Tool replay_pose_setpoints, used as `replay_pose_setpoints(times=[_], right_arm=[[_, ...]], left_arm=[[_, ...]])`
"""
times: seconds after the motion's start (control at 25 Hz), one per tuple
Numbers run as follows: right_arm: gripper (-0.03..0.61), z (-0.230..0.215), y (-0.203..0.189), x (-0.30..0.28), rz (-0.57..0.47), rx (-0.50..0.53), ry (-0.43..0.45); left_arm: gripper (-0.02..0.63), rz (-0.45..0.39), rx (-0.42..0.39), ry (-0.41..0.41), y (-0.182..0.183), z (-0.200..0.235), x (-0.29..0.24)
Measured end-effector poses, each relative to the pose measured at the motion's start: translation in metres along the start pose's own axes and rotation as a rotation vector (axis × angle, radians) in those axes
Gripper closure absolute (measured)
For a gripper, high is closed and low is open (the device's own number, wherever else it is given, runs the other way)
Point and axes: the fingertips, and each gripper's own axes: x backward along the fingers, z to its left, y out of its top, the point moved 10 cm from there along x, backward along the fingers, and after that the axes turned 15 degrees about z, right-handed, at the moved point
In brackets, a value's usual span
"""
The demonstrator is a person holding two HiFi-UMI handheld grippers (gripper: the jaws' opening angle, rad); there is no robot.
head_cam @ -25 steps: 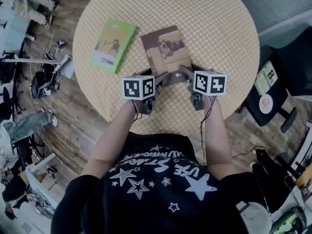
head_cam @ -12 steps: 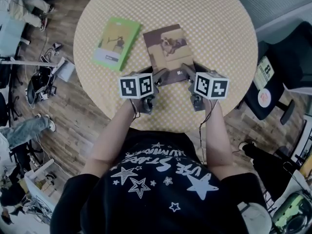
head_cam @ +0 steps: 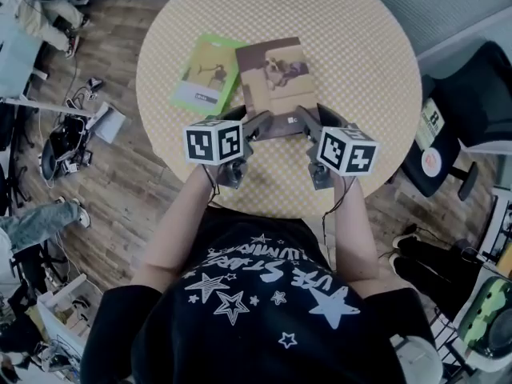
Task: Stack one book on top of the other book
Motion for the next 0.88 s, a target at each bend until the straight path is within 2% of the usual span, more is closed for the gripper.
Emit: replay_pose_setpoints(times=[0.2, 0.48, 0.88], right_arm=[[0.379, 0.04, 0.0, -0.001, -0.04, -0.002, -0.011], [0.379, 0.088, -0.001, -0.015, -0.062, -0.013, -0.023], [0.379, 0.158, -0.01, -0.067, -0.071, -0.069, -0.053]], left_arm=[[0.337, -0.023, -0.053, 0.0, 0.004, 0.016, 0.037], [0.337, -0.023, -0.058, -0.064, 0.002, 0.049, 0.074], [0.345, 0.037, -0.174, -0.074, 0.019, 0.12, 0.117]])
